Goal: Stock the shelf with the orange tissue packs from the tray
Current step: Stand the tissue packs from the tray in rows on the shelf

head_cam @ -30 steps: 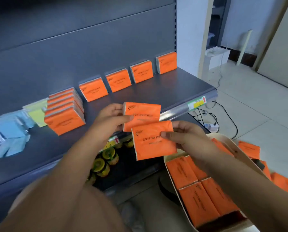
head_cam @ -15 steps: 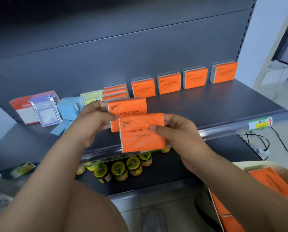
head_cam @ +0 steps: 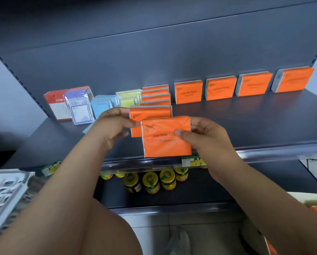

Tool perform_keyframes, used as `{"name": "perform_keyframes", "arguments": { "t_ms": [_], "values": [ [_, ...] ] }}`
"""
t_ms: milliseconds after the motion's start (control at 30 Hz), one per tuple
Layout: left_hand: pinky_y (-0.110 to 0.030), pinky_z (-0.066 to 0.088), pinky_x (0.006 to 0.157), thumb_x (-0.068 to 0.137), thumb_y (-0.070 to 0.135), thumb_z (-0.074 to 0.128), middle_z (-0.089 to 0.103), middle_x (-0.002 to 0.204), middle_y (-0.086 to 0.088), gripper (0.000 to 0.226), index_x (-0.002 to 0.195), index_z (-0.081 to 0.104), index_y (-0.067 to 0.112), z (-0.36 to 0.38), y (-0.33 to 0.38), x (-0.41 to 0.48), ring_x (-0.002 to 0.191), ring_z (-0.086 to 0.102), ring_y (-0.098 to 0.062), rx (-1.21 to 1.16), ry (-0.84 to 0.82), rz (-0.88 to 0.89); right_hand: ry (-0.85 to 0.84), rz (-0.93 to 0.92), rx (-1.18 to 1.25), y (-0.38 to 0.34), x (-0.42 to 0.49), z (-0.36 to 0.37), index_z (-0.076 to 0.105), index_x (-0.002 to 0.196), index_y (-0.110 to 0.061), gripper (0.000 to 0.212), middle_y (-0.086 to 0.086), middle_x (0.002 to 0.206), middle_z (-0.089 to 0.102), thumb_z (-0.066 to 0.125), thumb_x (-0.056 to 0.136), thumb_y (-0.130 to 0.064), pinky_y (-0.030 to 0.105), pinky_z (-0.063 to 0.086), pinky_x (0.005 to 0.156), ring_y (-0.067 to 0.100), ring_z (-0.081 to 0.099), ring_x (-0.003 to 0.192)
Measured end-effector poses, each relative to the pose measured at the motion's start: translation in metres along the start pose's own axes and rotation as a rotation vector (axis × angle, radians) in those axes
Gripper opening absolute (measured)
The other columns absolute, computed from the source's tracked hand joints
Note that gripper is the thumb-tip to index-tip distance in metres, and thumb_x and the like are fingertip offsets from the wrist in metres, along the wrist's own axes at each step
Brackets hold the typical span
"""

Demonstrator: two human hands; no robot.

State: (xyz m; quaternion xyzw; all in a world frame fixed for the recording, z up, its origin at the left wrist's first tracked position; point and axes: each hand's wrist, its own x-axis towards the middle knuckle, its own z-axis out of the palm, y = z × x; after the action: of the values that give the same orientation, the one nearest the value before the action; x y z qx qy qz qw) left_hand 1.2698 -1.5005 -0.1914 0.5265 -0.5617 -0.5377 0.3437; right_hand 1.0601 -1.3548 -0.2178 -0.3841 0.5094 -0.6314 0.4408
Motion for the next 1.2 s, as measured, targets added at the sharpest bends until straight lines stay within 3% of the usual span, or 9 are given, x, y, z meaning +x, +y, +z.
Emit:
{"name": "perform_keyframes", "arguments": {
  "t_ms": [167, 267, 400, 567, 733, 900, 1067, 1200],
  "values": [
    [-0.028, 0.055, 0.073, 0.078, -0.007, 0.076, 0.078, 0.093, 0.001, 0.036, 0.099, 0.071, 0.021, 0.003, 0.002, 0.018, 0.092, 0.074, -0.015, -0.001, 0.015, -0.067, 0.024, -0.023, -0.058, 0.004, 0.016, 0.007, 0.074, 0.112, -0.012, 0.026, 0.006, 0.103, 0.078, 0.078, 0.087, -0.007, 0.039, 0.062, 0.086, 0.023, 0.075, 0.099],
    [-0.03, 0.06, 0.077, 0.077, -0.013, 0.072, 0.078, 0.095, -0.006, 0.037, 0.097, 0.069, 0.018, 0.006, 0.001, 0.029, 0.097, 0.074, -0.02, 0.06, 0.055, -0.097, 0.032, -0.029, -0.112, 0.007, 0.023, 0.009, 0.075, 0.111, -0.015, 0.027, 0.004, 0.104, 0.078, 0.08, 0.085, -0.009, 0.044, 0.059, 0.094, 0.023, 0.073, 0.102],
    [-0.04, 0.062, 0.089, 0.075, -0.017, 0.07, 0.077, 0.097, -0.011, 0.037, 0.094, 0.071, 0.015, 0.009, -0.001, 0.039, 0.096, 0.074, -0.027, 0.225, 0.058, -0.105, 0.019, -0.027, -0.131, 0.009, 0.029, 0.01, 0.075, 0.109, -0.014, 0.025, 0.004, 0.104, 0.078, 0.078, 0.086, -0.006, 0.04, 0.061, 0.09, 0.019, 0.074, 0.1],
    [-0.041, 0.062, 0.088, 0.074, -0.017, 0.074, 0.077, 0.097, -0.011, 0.036, 0.093, 0.073, 0.013, 0.014, -0.002, 0.043, 0.096, 0.075, -0.026, 0.284, 0.061, -0.121, 0.031, -0.025, -0.129, 0.013, 0.035, 0.009, 0.075, 0.109, -0.014, 0.025, 0.003, 0.102, 0.078, 0.079, 0.086, -0.006, 0.033, 0.062, 0.083, 0.016, 0.075, 0.095],
    [-0.039, 0.063, 0.085, 0.083, -0.011, 0.072, 0.077, 0.096, -0.011, 0.023, 0.093, 0.071, 0.009, 0.022, -0.003, 0.041, 0.094, 0.074, -0.025, 0.323, 0.074, -0.118, 0.017, -0.036, -0.201, 0.017, 0.042, 0.011, 0.075, 0.109, -0.019, 0.027, 0.001, 0.105, 0.078, 0.081, 0.084, -0.009, 0.045, 0.06, 0.091, 0.018, 0.074, 0.1],
    [-0.046, 0.062, 0.089, 0.086, -0.004, 0.071, 0.075, 0.098, -0.011, 0.014, 0.085, 0.068, 0.01, 0.022, -0.003, 0.038, 0.094, 0.073, -0.026, 0.455, 0.1, -0.079, 0.009, -0.04, -0.225, 0.016, 0.046, 0.011, 0.074, 0.109, -0.018, 0.027, 0.001, 0.104, 0.078, 0.081, 0.085, -0.009, 0.047, 0.06, 0.091, 0.019, 0.074, 0.099],
    [-0.047, 0.061, 0.09, 0.084, 0.005, 0.08, 0.073, 0.104, -0.011, 0.025, 0.096, 0.064, 0.019, 0.025, 0.004, 0.033, 0.095, 0.073, -0.031, 0.522, 0.102, -0.094, 0.068, -0.061, -0.253, 0.017, 0.048, 0.008, 0.073, 0.105, -0.021, 0.027, -0.001, 0.103, 0.078, 0.083, 0.083, -0.01, 0.045, 0.06, 0.091, 0.016, 0.074, 0.099],
    [-0.047, 0.059, 0.094, 0.082, 0.001, 0.08, 0.073, 0.109, -0.017, 0.029, 0.109, 0.07, 0.006, 0.025, 0.007, 0.033, 0.101, 0.072, -0.034, 0.576, 0.078, -0.117, 0.122, -0.092, -0.232, 0.017, 0.047, 0.005, 0.071, 0.108, -0.018, 0.026, -0.003, 0.102, 0.078, 0.079, 0.085, -0.007, 0.039, 0.062, 0.087, 0.011, 0.075, 0.096]
  ]
}}
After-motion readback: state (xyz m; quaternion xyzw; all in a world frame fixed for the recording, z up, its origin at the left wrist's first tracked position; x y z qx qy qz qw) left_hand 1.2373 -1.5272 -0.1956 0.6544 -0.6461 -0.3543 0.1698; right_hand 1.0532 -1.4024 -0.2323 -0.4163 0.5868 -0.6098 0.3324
